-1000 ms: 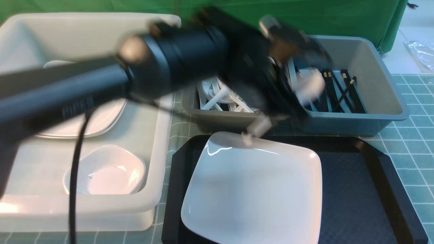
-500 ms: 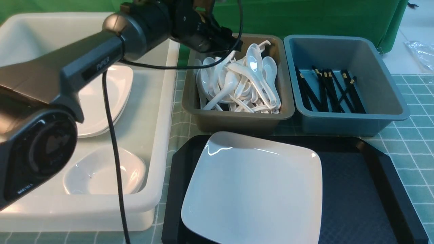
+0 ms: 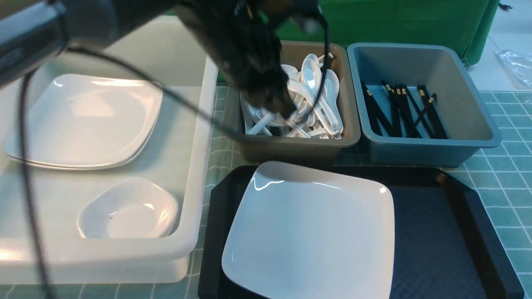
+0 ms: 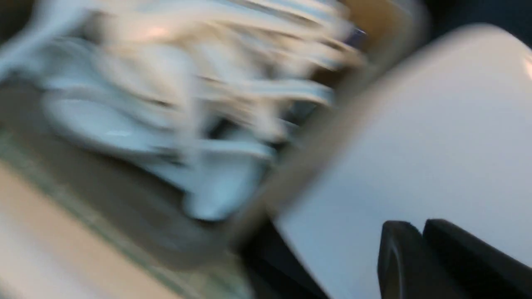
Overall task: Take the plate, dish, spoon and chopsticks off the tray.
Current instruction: Use the left arm to grab a plate from the dinner plate
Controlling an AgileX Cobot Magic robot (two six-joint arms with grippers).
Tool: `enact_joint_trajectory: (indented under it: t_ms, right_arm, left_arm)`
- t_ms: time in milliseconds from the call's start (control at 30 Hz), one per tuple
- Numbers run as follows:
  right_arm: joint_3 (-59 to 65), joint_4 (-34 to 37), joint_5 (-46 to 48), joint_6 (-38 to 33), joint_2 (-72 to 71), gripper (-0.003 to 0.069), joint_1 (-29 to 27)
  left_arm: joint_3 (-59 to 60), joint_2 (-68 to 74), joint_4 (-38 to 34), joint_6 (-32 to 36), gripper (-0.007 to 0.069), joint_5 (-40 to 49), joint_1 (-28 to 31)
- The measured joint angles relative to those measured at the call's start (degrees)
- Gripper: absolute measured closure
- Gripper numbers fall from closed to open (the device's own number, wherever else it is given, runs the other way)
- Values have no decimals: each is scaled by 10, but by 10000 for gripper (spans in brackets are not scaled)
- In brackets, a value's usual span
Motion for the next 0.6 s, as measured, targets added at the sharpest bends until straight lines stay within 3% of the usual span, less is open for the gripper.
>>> enact_joint_trajectory:
  t_ms: [67,133,167,233,300,533,567,600]
  right_arm:
    - [0,0,0,-1,0,516,0]
    - [0,0,0,-3,0,511,0]
    - [0,0,0,-4,0,511,0]
    - [0,-1,0,-4,0,507,0]
    - [0,-1,0,-6,0,504,0]
    - [1,-2,0,-8,0,498,0]
    - [1,-2,0,-8,0,498,0]
    - [4,-2,0,-8,0,498,0]
  left_arm:
    - [62,-36,-20,47,612,-22,-14]
    - [205,-96,-29,137,613,-93,-48]
    - [205,-100,-29,144,613,-93,-48]
    - [326,-137,-28,238,585,-158,-72]
    - [366,-143,-28,270,561,-182,-78]
    - [488,-146,-27,363,272,-339,-83]
    - [488,-146,-28,365,272,-341,-83]
    - [494,-145,-29,381,207,-353,-84]
